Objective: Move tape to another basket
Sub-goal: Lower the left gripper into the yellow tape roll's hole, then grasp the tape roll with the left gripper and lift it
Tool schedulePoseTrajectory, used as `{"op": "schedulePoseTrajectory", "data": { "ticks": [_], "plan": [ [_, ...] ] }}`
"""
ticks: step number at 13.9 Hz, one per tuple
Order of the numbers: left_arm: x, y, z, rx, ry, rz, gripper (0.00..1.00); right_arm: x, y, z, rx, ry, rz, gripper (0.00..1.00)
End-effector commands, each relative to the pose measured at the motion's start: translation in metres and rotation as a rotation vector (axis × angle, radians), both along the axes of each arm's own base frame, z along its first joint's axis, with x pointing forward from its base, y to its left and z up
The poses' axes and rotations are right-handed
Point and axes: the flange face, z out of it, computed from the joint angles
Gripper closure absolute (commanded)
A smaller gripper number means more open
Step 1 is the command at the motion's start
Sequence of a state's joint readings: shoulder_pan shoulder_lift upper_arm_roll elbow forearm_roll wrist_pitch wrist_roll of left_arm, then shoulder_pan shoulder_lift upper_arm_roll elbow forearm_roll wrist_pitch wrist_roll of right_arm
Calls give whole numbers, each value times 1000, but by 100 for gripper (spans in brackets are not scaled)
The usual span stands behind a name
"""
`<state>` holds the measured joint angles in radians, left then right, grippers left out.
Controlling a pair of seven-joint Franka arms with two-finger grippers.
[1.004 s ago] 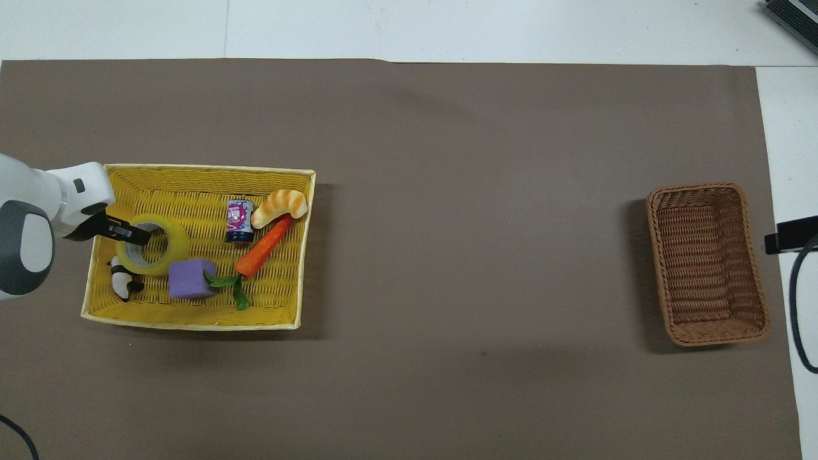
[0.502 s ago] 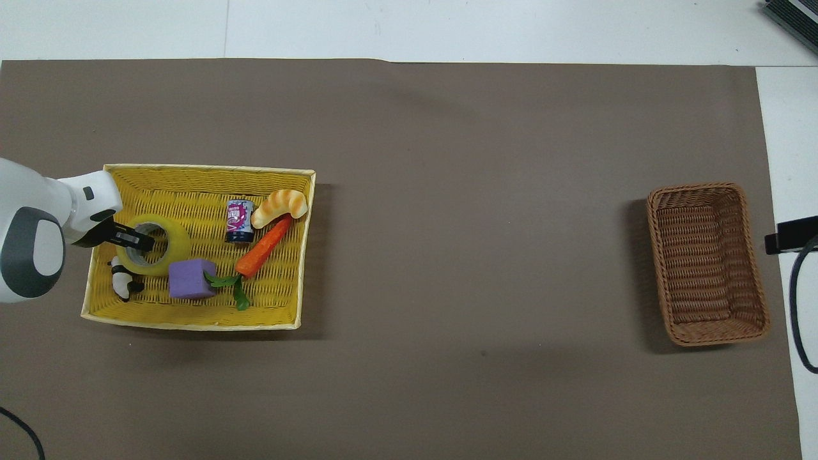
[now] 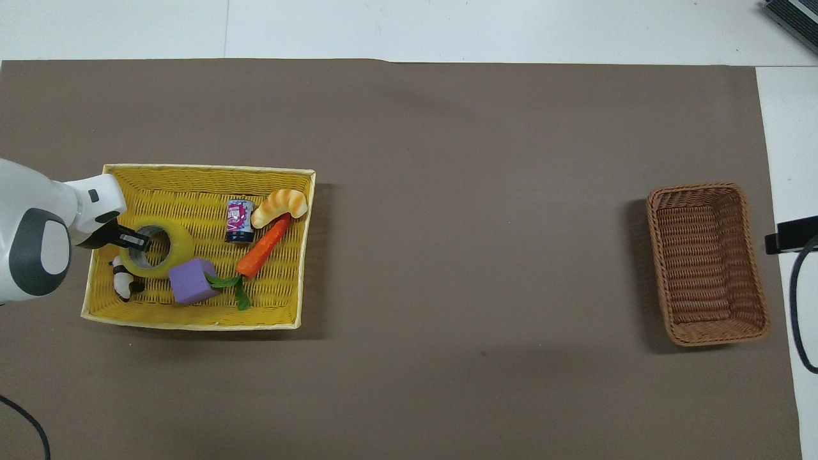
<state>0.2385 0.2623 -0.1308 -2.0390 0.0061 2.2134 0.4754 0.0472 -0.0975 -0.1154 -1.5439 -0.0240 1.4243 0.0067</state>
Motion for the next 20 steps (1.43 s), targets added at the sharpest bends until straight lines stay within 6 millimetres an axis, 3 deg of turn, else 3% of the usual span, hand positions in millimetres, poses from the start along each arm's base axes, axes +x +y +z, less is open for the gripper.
{"op": "schedulePoseTrajectory", "data": {
  "ticks": [1,5,11,14,15,17,20],
  "plan": [
    [9,5,30,0,35,5,100,-1,-4,1,-7,-9,17,0],
    [22,0,79,-1,50,47,100,-1,-6,0,6,-10,11,0],
    [34,-9,173,19,14,157,100,-9,2,-7,113,-1,17,0],
    [36,-27,204,40,22,267,100,0,27,-8,187,-35,29,0],
    [35,-34,216,46,17,298,100,6,46,-11,209,-44,40,0],
    [29,-65,233,55,1,340,100,17,68,-17,263,-52,-15,0],
    [21,-126,237,64,11,379,100,27,134,-20,334,-58,-124,0]
  ]
}}
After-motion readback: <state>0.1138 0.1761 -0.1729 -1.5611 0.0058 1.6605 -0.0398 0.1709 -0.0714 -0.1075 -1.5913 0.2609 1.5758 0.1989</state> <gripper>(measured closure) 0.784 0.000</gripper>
